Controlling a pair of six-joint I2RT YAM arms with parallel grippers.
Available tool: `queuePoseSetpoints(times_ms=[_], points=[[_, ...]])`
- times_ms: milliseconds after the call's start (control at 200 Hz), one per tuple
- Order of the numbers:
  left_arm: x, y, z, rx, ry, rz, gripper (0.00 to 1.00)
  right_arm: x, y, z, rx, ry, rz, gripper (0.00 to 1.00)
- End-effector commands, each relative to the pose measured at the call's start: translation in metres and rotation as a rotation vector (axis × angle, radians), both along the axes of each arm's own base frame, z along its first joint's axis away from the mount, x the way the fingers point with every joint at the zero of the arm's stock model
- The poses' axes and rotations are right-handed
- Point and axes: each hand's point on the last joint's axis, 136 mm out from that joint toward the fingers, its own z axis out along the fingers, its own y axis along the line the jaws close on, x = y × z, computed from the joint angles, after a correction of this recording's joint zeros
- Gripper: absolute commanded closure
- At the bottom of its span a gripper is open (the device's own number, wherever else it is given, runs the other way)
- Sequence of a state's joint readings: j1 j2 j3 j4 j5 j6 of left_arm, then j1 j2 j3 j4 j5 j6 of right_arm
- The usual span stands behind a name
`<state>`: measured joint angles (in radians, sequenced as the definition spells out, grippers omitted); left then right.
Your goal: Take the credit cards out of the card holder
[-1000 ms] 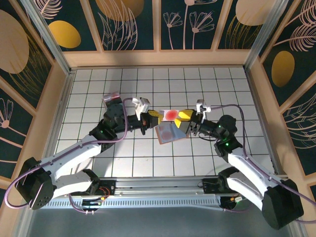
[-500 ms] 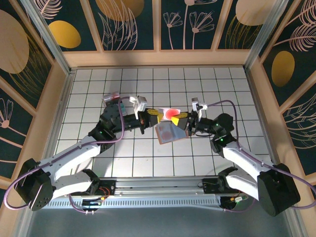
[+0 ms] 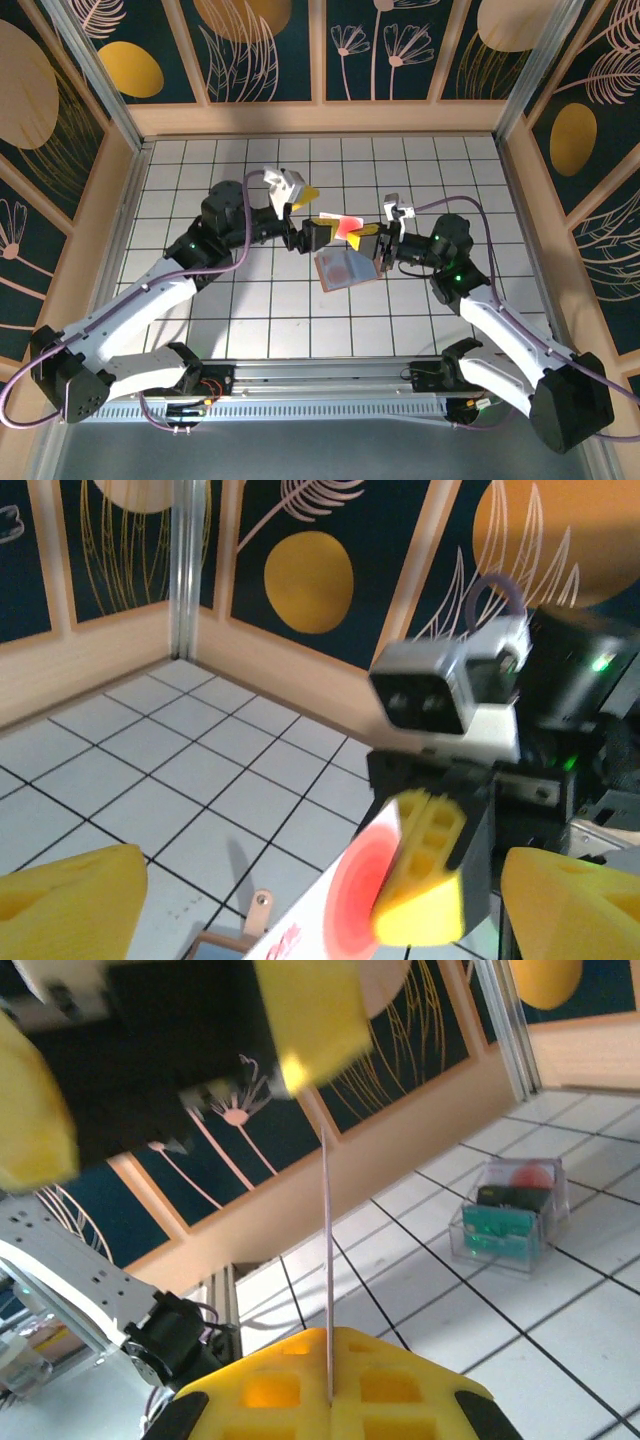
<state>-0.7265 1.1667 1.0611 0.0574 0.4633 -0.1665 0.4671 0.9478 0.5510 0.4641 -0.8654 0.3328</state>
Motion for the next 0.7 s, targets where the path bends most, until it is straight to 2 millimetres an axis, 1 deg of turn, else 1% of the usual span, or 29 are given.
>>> queuePoseSetpoints(times_ms=[0, 55, 195, 300, 380, 495, 621, 696], points=[[-0.005, -0.006, -0.022, 0.153, 0.011, -0.071, 0.07, -0.004, 0.000, -0.006, -0.078, -0.004, 0.002, 1.00], [-0.007, -0.012, -0.026, 0.194, 0.029, -0.120, 0.08, -0.007, 0.000, -0.006, -0.086, -0.002, 0.013, 1.00], [-0.008, -0.022, -0.046, 0.306, 0.075, -0.208, 0.19, -0.013, 0.002, -0.004, -0.095, -0.010, 0.046, 1.00], [-0.003, -0.023, -0.052, 0.344, 0.068, -0.214, 0.19, -0.016, 0.003, -0.003, -0.100, -0.009, 0.062, 1.00], [-0.005, -0.022, -0.055, 0.366, 0.058, -0.228, 0.20, -0.018, 0.003, -0.004, -0.101, -0.006, 0.068, 1.00], [-0.007, -0.021, -0.062, 0.391, 0.051, -0.245, 0.25, -0.020, 0.004, -0.004, -0.102, -0.005, 0.075, 1.00], [-0.003, -0.022, -0.070, 0.415, 0.059, -0.241, 0.39, -0.022, 0.006, -0.002, -0.100, -0.013, 0.088, 1.00], [-0.004, -0.023, -0.074, 0.429, 0.061, -0.257, 0.41, -0.023, 0.006, -0.001, -0.101, -0.017, 0.090, 1.00]])
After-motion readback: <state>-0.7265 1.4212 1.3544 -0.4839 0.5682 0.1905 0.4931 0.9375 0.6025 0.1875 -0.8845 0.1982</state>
